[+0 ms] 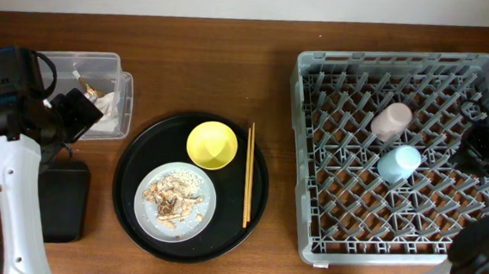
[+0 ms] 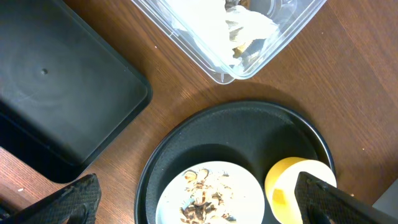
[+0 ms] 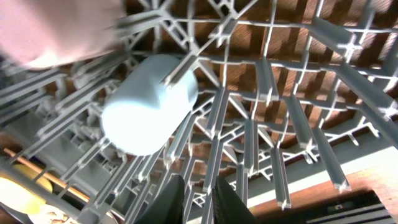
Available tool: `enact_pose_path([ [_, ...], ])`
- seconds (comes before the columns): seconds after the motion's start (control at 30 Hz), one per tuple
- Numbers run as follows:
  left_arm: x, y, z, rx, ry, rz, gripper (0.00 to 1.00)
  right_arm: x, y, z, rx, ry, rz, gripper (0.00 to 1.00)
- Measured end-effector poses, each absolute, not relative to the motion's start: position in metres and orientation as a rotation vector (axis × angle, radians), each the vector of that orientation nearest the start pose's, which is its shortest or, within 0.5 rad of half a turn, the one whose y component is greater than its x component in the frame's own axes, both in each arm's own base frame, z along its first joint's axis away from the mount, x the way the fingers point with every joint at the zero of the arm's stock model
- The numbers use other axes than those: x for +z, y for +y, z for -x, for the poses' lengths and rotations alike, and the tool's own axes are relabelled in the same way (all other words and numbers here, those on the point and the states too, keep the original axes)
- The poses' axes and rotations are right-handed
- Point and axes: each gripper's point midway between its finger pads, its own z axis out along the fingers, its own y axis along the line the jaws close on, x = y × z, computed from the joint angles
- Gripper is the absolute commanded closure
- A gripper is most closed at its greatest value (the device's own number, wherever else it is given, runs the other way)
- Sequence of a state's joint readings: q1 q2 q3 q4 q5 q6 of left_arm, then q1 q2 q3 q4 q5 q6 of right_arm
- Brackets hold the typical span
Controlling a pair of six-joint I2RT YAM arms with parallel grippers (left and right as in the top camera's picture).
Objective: Sort waste into correct bins and load items into the dishwasher rack
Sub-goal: 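Release the blue cup and lift the right gripper away, then move the right gripper to the yellow bowl on the tray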
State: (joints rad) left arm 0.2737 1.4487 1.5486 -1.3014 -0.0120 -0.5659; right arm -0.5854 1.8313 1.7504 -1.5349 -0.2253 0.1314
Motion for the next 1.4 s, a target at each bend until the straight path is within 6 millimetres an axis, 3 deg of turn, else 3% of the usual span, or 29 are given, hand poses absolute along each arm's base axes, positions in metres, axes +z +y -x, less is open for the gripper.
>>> enact_pose_path([
  [0.1, 0.230, 0.087, -0.302, -0.059, 2.532, 1.134, 0.01, 0.190, -0.125, -0.298, 0.378, 2.893, -0.954, 0.77],
  [0.17, 0.230, 0.087, -0.302, -0.059, 2.532, 1.133, 0.01, 0.206, -0.095, -0.307, 0.421, 2.882, -0.784, 0.66],
  [0.23, 0.230, 0.087, -0.302, -0.059, 2.532, 1.133, 0.01, 0.220, -0.064, -0.315, 0.440, 2.870, -0.617, 0.44],
  [0.3, 0.230, 0.087, -0.302, -0.058, 2.532, 1.134, 0.01, 0.233, -0.019, -0.322, 0.471, 2.864, -0.397, 0.11],
  [0.33, 0.230, 0.087, -0.302, -0.059, 2.532, 1.133, 0.01, 0.236, -0.001, -0.324, 0.481, 2.864, -0.318, 0.09],
  [0.43, 0.230, 0.087, -0.302, -0.059, 2.532, 1.133, 0.01, 0.238, 0.061, -0.326, 0.507, 2.877, -0.061, 0.09],
  [0.5, 0.230, 0.087, -0.302, -0.059, 2.532, 1.133, 0.00, 0.233, 0.094, -0.325, 0.486, 2.896, 0.039, 0.18],
  [0.63, 0.230, 0.087, -0.302, -0.059, 2.532, 1.133, 0.01, 0.207, 0.144, -0.321, 0.372, 2.971, 0.145, 0.61],
  [0.73, 0.230, 0.087, -0.302, -0.059, 2.532, 1.133, 0.01, 0.177, 0.174, -0.319, 0.260, 3.037, 0.186, 0.66],
  [0.83, 0.230, 0.087, -0.302, -0.059, 2.532, 1.133, 0.01, 0.134, 0.201, -0.318, 0.147, 3.118, 0.217, 0.65],
  [0.97, 0.230, 0.087, -0.302, -0.059, 2.532, 1.133, 0.01, 0.081, 0.226, -0.315, 0.060, 3.200, 0.264, 0.64],
  [1.1, 0.230, 0.087, -0.302, -0.059, 2.532, 1.134, 0.01, 0.040, 0.235, -0.310, -0.006, 3.269, 0.283, 0.64],
  [1.23, 0.230, 0.087, -0.302, -0.059, 2.532, 1.133, 0.01, 0.022, 0.234, -0.310, -0.033, 3.297, 0.274, 0.64],
  [1.4, 0.230, 0.087, -0.302, -0.059, 2.532, 1.133, 0.01, 0.021, 0.238, -0.317, -0.013, 3.269, 0.271, 0.65],
])
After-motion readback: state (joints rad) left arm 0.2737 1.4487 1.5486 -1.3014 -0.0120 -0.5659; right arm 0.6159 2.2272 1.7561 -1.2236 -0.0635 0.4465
